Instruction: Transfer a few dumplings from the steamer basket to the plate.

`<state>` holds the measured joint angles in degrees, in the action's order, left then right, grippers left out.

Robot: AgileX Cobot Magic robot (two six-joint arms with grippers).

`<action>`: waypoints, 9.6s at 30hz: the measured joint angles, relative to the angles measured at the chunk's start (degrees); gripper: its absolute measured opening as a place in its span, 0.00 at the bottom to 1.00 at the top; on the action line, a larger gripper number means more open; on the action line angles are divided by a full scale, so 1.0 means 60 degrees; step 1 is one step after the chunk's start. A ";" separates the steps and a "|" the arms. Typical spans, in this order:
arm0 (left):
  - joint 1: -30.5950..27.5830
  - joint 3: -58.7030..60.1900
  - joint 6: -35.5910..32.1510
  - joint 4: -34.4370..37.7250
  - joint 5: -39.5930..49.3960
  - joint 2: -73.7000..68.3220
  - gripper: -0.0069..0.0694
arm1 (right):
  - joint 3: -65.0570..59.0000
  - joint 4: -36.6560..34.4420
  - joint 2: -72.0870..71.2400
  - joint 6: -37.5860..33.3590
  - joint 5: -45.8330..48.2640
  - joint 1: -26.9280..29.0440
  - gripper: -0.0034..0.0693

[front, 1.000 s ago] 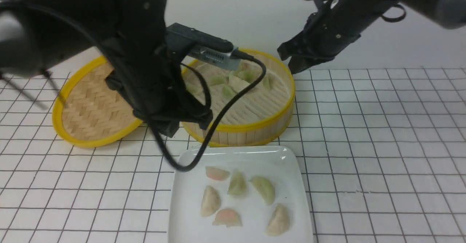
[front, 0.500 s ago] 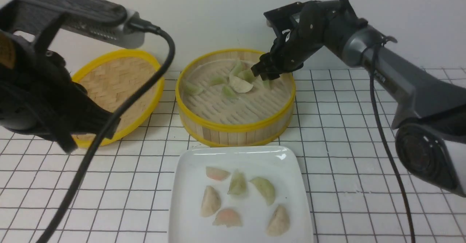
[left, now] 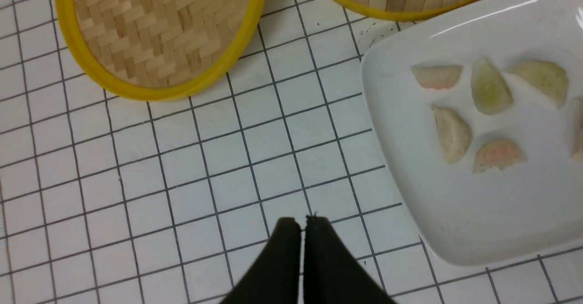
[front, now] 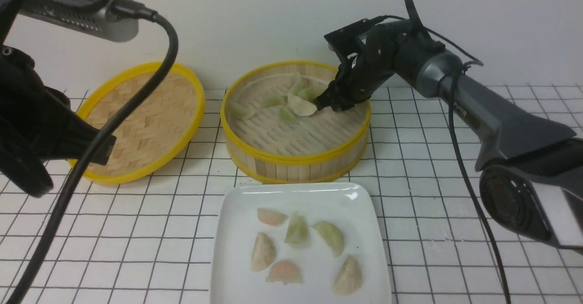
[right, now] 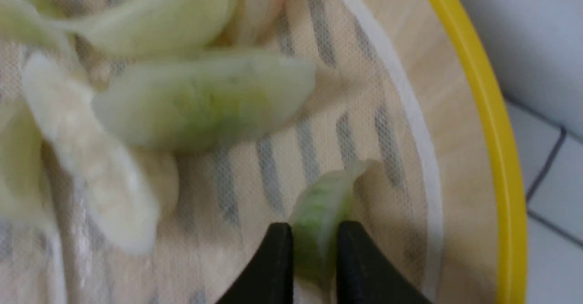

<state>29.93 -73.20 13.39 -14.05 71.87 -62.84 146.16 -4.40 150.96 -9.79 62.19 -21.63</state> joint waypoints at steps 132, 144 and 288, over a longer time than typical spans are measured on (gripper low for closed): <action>0.0726 0.1916 -0.4145 0.5002 -0.3182 -0.5704 0.35 | -1.3596 0.2125 -1.3953 0.2872 0.0744 -0.1199 0.03; 0.0759 0.1801 -0.4119 0.4834 -0.4285 -0.6631 0.72 | -1.3596 0.2412 -1.5392 0.3192 0.0766 -0.1146 0.03; -0.4868 1.2456 -0.2509 0.2785 -0.8294 1.0568 0.08 | -2.1811 0.1255 -2.5348 0.2711 -0.5727 0.1505 0.03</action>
<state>0.72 1.53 -1.66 2.66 22.10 0.57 15.30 3.14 -1.13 6.47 27.83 -12.61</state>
